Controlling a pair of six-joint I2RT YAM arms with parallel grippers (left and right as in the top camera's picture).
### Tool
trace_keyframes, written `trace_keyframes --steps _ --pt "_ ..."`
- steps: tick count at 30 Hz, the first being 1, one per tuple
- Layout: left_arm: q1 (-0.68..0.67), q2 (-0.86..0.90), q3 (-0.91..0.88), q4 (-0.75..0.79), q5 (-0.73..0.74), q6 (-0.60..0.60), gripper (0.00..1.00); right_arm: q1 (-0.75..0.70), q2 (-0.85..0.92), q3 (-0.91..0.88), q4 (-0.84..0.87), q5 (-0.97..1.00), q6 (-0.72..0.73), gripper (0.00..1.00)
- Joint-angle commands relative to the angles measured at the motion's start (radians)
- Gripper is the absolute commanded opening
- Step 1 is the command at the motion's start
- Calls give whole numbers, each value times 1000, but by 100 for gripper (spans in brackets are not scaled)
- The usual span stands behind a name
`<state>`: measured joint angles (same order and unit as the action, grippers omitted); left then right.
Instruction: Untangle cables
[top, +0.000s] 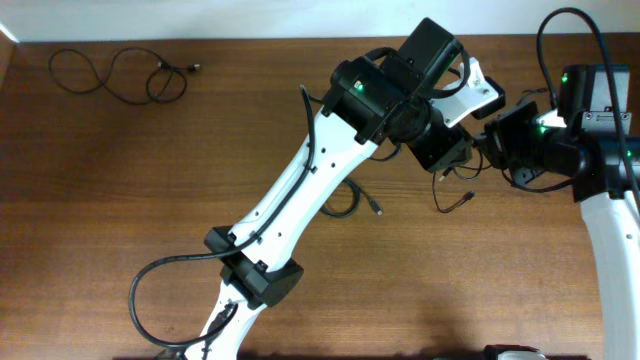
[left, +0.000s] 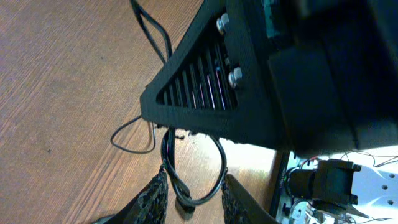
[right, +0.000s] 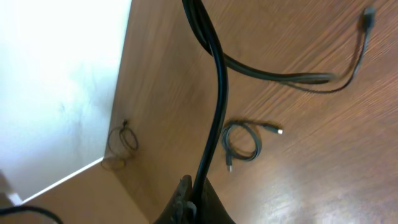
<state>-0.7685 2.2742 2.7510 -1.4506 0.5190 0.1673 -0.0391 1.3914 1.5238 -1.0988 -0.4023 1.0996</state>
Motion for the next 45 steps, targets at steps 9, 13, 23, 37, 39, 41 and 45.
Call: trace_keyframes --steps 9,13,23,37,39,41,45 --pt "-4 9 12 -2 4 3 26 7 0 2 3 -43 5 4" --pt "-4 19 12 -9 5 2 24 7 0 2 3 -43 5 4" --pt "-4 26 11 -16 3 3 32 7 0 2 3 -42 5 4" --pt "-4 34 11 -16 -19 2 17 7 0 2 3 -42 5 4" --pt "-4 34 11 -16 -19 2 15 7 0 2 3 -36 5 4" --pt "-4 34 11 -15 -19 2 12 7 0 2 3 -31 5 4" --pt "-4 33 11 -7 -18 2 9 7 0 2 -2 11 5 4"
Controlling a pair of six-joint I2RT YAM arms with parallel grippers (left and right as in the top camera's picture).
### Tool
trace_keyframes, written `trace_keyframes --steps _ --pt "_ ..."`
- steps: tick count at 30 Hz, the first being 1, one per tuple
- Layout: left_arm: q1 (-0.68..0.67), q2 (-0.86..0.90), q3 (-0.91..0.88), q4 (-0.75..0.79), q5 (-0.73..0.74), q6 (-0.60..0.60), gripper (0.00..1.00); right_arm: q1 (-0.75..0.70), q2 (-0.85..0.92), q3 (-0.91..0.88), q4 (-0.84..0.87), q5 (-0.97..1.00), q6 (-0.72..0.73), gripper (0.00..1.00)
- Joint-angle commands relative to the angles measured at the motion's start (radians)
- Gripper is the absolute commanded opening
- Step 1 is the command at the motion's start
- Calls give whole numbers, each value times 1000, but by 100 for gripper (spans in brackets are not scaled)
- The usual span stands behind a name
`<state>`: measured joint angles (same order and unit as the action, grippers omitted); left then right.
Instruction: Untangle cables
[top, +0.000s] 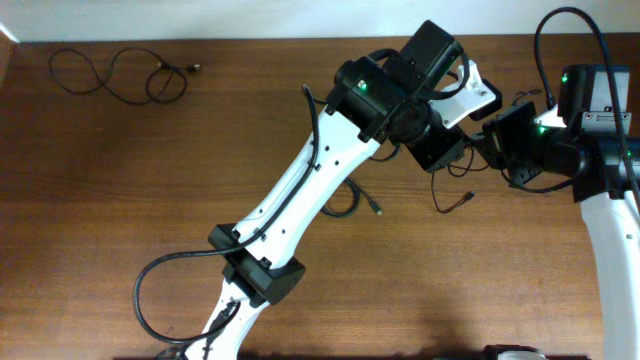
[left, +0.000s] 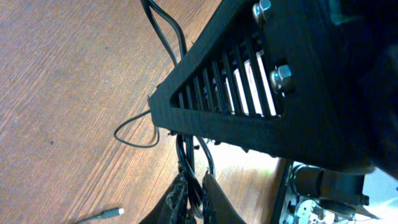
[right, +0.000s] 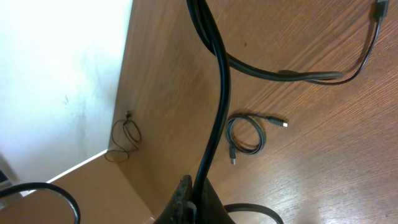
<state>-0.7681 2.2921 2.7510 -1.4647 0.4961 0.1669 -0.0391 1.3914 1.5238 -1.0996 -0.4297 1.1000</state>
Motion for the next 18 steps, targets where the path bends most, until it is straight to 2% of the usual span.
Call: trace_keyframes --steps 1,4,9,18 --pt "-4 15 11 9 5 2 8 7 0 2 -7 54 5 4" --pt "-4 15 11 10 5 2 0 7 0 2 -11 77 4 4" --pt "-2 15 14 17 75 3 0 7 2 2 -19 129 4 4" --pt "0 14 49 20 53 3 0 7 2 2 -41 176 -16 4"
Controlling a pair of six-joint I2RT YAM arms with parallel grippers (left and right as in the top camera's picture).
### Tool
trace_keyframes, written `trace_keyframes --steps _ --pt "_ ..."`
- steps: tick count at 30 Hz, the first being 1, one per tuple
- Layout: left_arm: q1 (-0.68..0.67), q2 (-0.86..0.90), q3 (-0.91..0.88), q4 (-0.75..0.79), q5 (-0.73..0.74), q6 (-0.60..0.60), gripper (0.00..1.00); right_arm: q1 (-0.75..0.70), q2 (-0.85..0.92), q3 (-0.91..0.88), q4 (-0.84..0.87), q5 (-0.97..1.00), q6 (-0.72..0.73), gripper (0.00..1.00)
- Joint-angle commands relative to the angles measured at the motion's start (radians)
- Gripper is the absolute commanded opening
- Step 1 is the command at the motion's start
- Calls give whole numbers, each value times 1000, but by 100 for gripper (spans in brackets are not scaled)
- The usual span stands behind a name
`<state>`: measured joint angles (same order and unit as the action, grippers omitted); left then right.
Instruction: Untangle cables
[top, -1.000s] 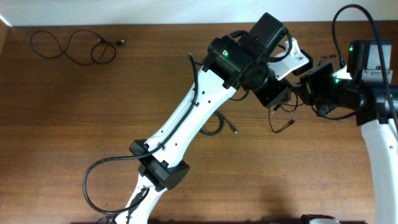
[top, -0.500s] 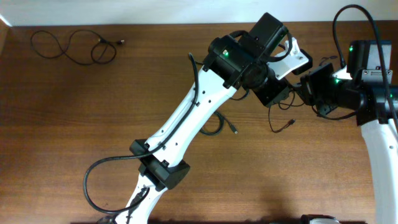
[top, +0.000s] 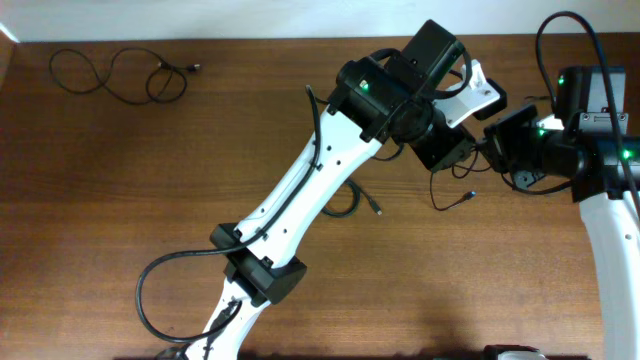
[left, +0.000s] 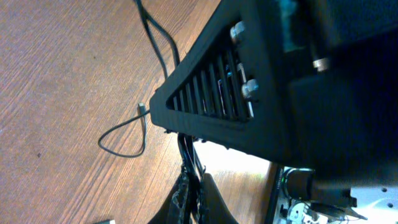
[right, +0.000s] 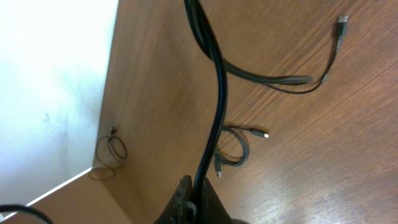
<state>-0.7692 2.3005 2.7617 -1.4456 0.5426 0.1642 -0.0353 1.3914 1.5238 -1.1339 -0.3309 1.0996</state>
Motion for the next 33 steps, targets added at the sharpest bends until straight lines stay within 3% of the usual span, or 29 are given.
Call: trace_keyframes --steps 1,8,18,22,25,28,31,33 --pt "2 6 39 -1 -36 5 0 2 2 2 -8 74 -22 4" --pt "18 6 39 -21 -56 -22 0 0 -17 2 -8 72 -22 4" --pt "126 -22 39 43 457 -21 0 -5 -35 2 -42 193 -30 4" --pt "163 -21 39 43 582 -21 3 -5 -35 2 -42 182 -29 4" --pt "169 -21 39 42 586 -21 14 -4 -35 2 -45 175 -29 4" --pt "169 -21 39 42 566 -21 12 -5 -35 2 -44 145 -46 4" --pt "169 -21 39 22 467 -21 1 -5 -37 3 -41 132 -48 4" --pt "169 -21 39 1 433 -21 2 -5 -41 3 -36 132 -48 4"
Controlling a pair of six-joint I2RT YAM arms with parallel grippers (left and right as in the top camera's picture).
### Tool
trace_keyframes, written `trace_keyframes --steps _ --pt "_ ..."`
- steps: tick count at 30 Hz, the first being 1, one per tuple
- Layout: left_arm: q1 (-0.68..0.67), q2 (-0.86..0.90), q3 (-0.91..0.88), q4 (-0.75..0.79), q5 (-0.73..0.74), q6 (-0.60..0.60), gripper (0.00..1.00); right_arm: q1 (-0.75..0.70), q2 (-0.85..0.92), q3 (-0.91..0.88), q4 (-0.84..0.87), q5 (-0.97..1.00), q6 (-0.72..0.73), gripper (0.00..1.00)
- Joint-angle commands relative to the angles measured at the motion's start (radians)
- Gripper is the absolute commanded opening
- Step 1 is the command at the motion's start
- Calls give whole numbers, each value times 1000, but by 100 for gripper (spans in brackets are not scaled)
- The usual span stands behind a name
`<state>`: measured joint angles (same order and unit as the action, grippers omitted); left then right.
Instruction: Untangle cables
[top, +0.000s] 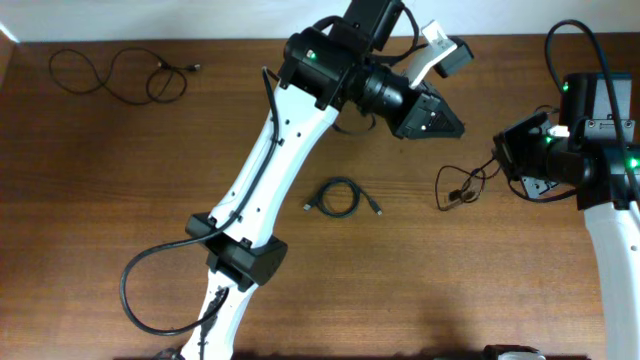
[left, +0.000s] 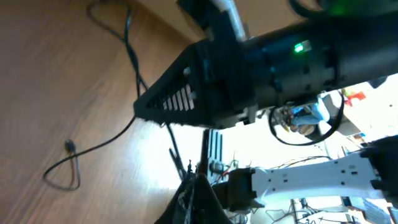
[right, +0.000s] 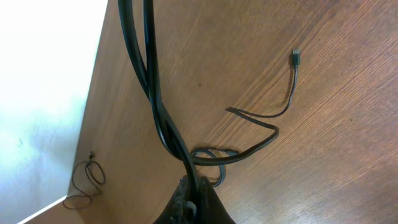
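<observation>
A black cable (right: 155, 93) runs as a doubled strand up from my right gripper (right: 193, 190), which is shut on it. One loose strand drops to the table and ends in a connector (right: 296, 56). From overhead, that slack (top: 455, 188) hangs left of the right gripper (top: 498, 158). My left gripper (top: 458, 130) is raised near the back edge, apart from the right one. In the left wrist view, its jaws (left: 196, 186) are pressed together on a thin black strand (left: 175, 149).
A small coiled cable (top: 340, 197) lies mid-table, and is also visible behind the held strand (right: 208, 154). A thin looped cable (top: 110, 72) rests at the far left back corner. The table's back edge meets a white wall.
My left arm has moved up and to the left, away from the right gripper. The two grippers were nearly touching and now stand apart. The coiled cable now shows from overhead.
At first my left gripper stood open around a cable loop, close against the right gripper, which held a black cable. Then the left jaws were shut on the loop, and stayed so. Now the arms are apart, each gripper still shut.
</observation>
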<state>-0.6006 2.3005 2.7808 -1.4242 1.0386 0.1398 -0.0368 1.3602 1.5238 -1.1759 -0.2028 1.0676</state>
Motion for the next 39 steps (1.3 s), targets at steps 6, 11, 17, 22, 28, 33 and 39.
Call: trace_keyframes --steps 6,11,17,22,28,33,39 --pt "-7 -21 19 -93 -128 4 34 -4 -23 3 63 -22 -10 4" --pt "-48 -21 18 -146 -238 8 35 -11 -23 3 103 -14 68 4" --pt "-128 -21 18 -122 -330 7 29 -10 -23 2 76 57 75 4" --pt "-172 -21 18 -102 -433 -127 23 -10 -23 2 73 58 98 4" --pt "-216 -21 18 -95 -453 -151 23 -10 -22 2 76 58 101 4" --pt "-220 -21 18 -87 -508 -260 23 -10 -22 2 76 58 101 4" --pt "-222 -21 18 -89 -451 -261 18 -10 -22 2 76 58 101 4"
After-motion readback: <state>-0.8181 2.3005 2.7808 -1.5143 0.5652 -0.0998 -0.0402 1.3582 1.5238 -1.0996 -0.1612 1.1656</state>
